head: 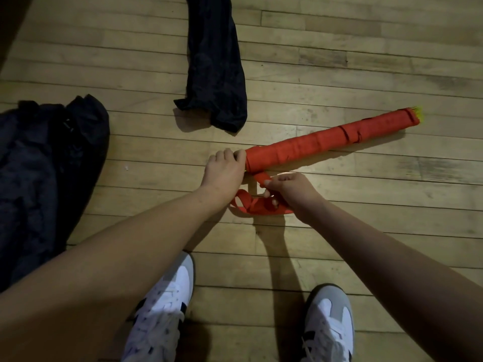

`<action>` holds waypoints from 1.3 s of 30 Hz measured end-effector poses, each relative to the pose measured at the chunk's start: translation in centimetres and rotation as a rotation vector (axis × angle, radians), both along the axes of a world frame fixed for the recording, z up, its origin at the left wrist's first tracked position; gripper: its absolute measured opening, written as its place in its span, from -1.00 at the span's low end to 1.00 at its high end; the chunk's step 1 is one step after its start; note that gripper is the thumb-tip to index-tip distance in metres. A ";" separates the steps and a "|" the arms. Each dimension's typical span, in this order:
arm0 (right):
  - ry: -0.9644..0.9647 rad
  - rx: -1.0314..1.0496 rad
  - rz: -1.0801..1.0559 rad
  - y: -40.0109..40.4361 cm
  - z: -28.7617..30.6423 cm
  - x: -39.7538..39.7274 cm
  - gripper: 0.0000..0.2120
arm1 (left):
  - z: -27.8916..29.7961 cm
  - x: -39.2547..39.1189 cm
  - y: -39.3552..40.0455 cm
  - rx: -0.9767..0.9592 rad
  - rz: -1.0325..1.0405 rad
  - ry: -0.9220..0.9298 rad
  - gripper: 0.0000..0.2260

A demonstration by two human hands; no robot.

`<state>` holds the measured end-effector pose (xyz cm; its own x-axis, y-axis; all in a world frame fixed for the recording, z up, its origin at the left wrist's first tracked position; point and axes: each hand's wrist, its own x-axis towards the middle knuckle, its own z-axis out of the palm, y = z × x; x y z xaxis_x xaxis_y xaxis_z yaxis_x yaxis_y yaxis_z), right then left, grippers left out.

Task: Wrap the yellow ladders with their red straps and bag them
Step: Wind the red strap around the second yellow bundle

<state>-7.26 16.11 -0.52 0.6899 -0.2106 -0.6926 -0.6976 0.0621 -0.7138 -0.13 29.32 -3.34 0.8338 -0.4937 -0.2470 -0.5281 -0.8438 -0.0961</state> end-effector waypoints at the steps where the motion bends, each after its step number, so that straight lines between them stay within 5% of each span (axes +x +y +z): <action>1: -0.004 0.005 -0.015 0.0 -0.1 0.0 -0.85 | -0.1 -0.1 0.2 0.009 -0.037 -0.020 -0.64; 9: 0.038 -0.033 -0.111 0.3 -1.0 -0.2 -0.84 | -0.5 -2.7 2.8 -0.149 -0.226 0.134 -0.52; 13: 0.019 -0.039 -0.108 0.1 -1.0 -1.0 -0.82 | 0.5 -2.1 2.6 -0.278 -0.071 0.221 -0.40; 28: -0.024 -0.074 -0.194 0.7 -0.2 -0.5 -0.75 | 0.3 -1.8 1.3 -0.080 -0.175 -0.031 -0.55; 35: -0.020 -0.055 -0.153 0.7 -0.3 -1.4 -0.86 | 1.1 -1.2 2.0 -0.219 -0.081 0.284 -0.56; 39: -0.071 -0.086 -0.089 0.5 0.3 -1.1 -0.84 | 1.3 -0.8 1.5 -0.134 -0.093 0.207 -0.59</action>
